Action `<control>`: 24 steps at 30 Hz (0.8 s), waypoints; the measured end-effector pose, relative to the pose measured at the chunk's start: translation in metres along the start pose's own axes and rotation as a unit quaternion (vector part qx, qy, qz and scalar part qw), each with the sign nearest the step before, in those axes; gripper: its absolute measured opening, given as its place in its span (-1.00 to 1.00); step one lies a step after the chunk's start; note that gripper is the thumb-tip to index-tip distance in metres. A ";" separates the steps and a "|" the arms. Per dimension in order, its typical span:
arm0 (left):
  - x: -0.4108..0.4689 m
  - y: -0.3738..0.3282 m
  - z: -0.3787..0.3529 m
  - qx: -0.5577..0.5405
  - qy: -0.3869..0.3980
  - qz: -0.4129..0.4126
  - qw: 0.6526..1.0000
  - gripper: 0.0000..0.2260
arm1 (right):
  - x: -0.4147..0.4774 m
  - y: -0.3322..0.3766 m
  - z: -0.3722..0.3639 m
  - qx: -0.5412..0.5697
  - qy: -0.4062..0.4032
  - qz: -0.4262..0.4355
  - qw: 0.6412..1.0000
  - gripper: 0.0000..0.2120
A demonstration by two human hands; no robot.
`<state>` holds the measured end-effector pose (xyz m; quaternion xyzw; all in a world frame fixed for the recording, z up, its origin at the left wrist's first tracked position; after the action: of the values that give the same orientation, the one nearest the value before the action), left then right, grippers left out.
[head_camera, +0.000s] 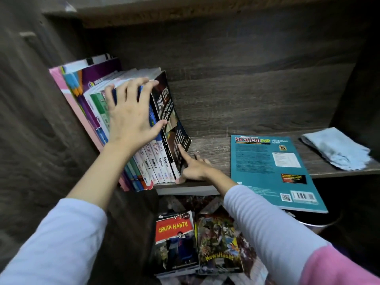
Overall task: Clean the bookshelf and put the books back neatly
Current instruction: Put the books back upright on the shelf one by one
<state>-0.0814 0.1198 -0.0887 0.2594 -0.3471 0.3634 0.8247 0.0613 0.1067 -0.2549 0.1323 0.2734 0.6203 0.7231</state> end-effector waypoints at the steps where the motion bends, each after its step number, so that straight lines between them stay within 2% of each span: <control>1: 0.000 -0.002 -0.001 -0.001 0.001 0.007 1.000 -0.30 | 0.001 0.002 -0.001 0.000 0.004 -0.003 1.000 0.12; 6: 0.002 -0.011 -0.002 -0.021 0.013 0.045 0.999 -0.32 | -0.011 0.005 0.002 0.015 0.001 0.018 1.000 0.02; 8: 0.002 -0.012 -0.004 -0.028 0.029 0.061 0.997 -0.28 | -0.023 -0.007 0.010 -0.008 -0.057 0.037 0.998 -0.09; 10: 0.000 -0.014 -0.005 -0.033 0.034 0.081 0.996 -0.21 | -0.039 -0.026 0.024 -0.052 -0.176 0.037 0.982 -0.29; 13: -0.009 -0.037 -0.008 -0.045 0.005 0.107 0.993 -0.20 | -0.065 -0.069 0.047 -0.108 -0.318 -0.037 0.941 -0.52; 16: -0.023 -0.082 -0.018 -0.091 -0.029 0.060 0.994 -0.33 | -0.091 -0.119 0.065 -0.115 -0.380 -0.154 0.905 -0.58; 18: -0.033 -0.115 -0.032 -0.132 -0.016 0.026 0.991 -0.45 | -0.112 -0.145 0.069 -0.072 -0.408 -0.218 0.884 -0.60; 19: -0.038 -0.132 -0.038 -0.154 0.010 0.027 0.988 -0.50 | -0.124 -0.157 0.070 -0.050 -0.417 -0.250 0.872 -0.60; 21: -0.048 -0.161 -0.053 -0.197 0.125 0.066 0.970 -0.57 | -0.143 -0.172 0.068 -0.021 -0.422 -0.307 0.852 -0.58; 24: -0.066 -0.193 -0.077 -0.230 0.303 0.181 0.907 -0.57 | -0.157 -0.179 0.065 -0.015 -0.408 -0.340 0.847 -0.53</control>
<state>0.0655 0.0283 -0.2208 -0.1278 -0.1958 0.4777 0.8469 0.2328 -0.0706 -0.2612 0.2611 -0.0273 0.2298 0.9372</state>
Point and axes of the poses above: each hand's wrist, its own x-axis towards the middle knuckle, its own z-axis out of the back of the hand, y = z × x, the point moved 3 cm from there along x, towards the middle knuckle, and after that the axes turned 3 degrees about -x, right-handed, at the moved point
